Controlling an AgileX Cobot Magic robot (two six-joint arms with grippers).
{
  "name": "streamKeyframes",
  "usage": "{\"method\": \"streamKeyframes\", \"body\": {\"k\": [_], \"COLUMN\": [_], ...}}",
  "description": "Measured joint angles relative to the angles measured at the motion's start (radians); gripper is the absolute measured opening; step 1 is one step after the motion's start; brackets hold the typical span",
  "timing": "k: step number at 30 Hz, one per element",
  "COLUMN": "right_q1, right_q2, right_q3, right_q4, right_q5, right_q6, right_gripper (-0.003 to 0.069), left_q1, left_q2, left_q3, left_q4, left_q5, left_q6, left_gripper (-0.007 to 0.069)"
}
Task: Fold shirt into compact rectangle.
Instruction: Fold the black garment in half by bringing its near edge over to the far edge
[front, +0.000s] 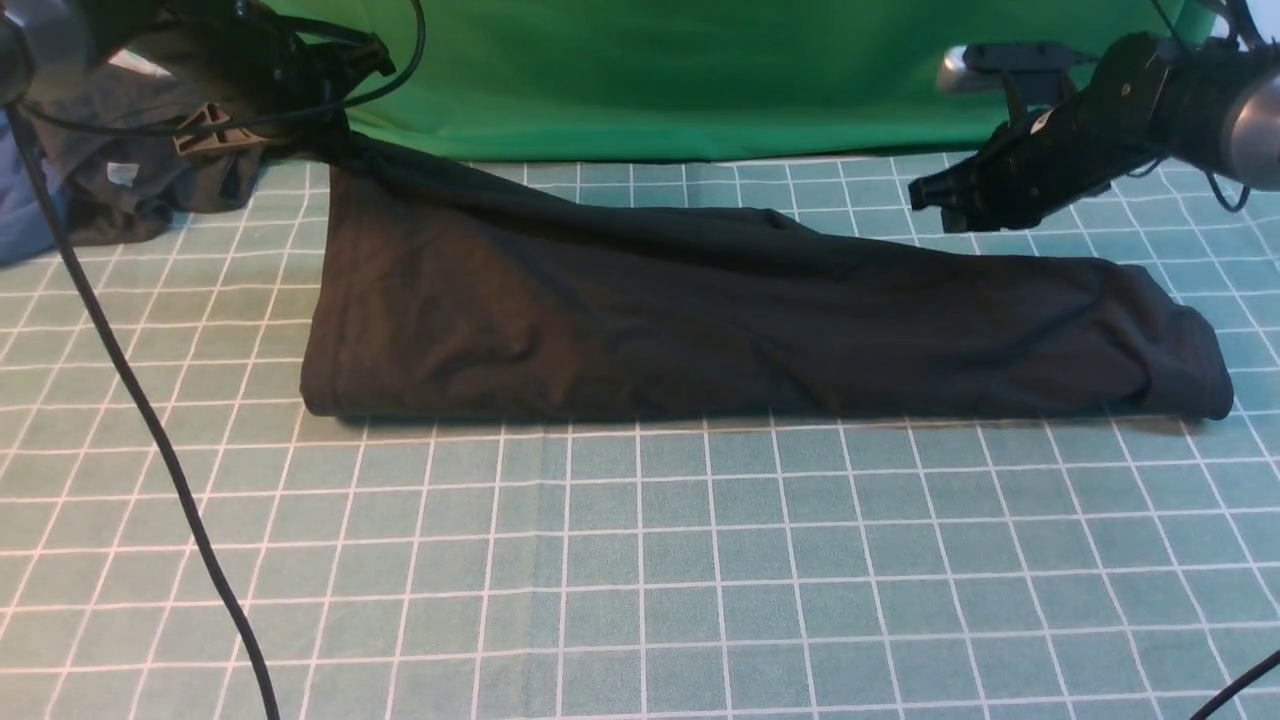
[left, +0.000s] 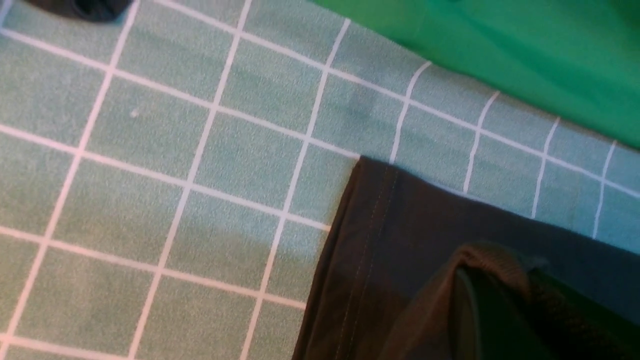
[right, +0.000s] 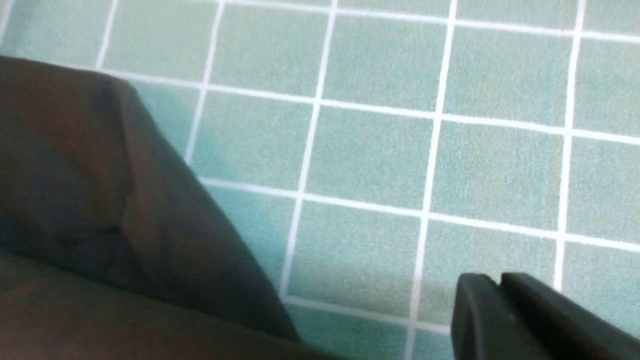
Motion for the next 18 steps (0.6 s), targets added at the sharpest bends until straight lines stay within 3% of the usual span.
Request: {"method": "streamKeyframes", "body": {"k": [4,10,11,15,18], "right_q1": [0.000,0.000,0.000,0.000,0.000], "right_q2": [0.000,-0.027,-0.048,-0.138,-0.210], "right_q3": [-0.047,-0.133,-0.156,-0.201,-0.199], "right_q4": [0.000,-0.004,-0.006,-0.039,-0.089], "right_q5": [0.119,0.329,0.372,0.514,0.587], "right_q6": [-0.025,-0.048,-0.055,-0.051,-0.034], "right_gripper": [0.0050,0.0050,0.0050,0.0050,0.0049], "left_q1": [0.000,0.001,0.001,0.001,0.001], "left_q2": [0.000,0.000,0.000,-0.011,-0.036], "left_q3": [0.000,0.000,-0.007,-0.049,-0.064], "left_q4": [0.003,0.008,0.023,0.070,0.089], "left_q5": [-0.057,-0.114,-0.090,0.098,0.281], "left_q6": [0.003,0.013,0.030,0.077,0.116], "left_gripper": [0.0095,0.0340,0.0415,0.0554,0.0563]}}
